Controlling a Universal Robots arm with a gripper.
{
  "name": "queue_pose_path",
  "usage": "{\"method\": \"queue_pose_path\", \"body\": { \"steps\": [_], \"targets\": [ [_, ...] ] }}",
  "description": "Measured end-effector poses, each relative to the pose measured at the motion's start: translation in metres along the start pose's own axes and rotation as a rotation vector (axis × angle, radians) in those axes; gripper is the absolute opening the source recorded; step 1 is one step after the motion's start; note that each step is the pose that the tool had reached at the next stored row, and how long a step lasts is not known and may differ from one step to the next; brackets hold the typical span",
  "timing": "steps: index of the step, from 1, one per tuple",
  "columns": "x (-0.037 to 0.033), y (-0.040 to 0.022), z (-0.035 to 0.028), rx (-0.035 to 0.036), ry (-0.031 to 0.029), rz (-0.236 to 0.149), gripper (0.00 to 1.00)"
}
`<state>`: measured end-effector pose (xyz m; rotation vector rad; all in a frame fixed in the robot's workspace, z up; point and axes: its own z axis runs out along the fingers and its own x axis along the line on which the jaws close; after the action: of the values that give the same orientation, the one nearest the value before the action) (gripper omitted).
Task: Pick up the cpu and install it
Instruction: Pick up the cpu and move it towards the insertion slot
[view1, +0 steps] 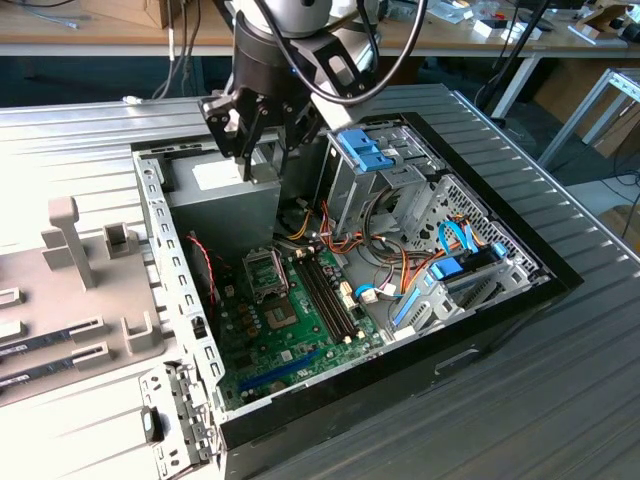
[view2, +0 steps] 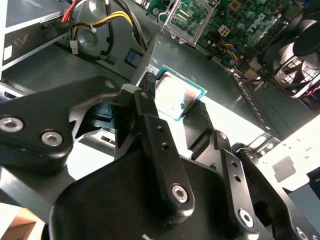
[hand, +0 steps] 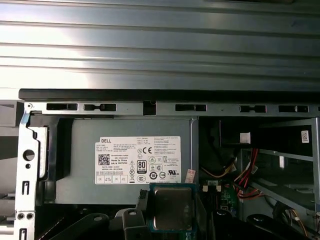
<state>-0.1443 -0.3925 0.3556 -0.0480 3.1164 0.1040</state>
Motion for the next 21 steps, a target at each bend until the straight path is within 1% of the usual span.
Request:
{"method": "queue_pose_path", "body": {
  "steps": [8, 21],
  "targets": [
    [-0.0002, -0.0009, 0.0049, 0.0, 0.0, 0.0, 0.47],
    [-0.0002, -0.0014, 0.0093, 0.0, 0.0, 0.0, 0.47]
  ]
}}
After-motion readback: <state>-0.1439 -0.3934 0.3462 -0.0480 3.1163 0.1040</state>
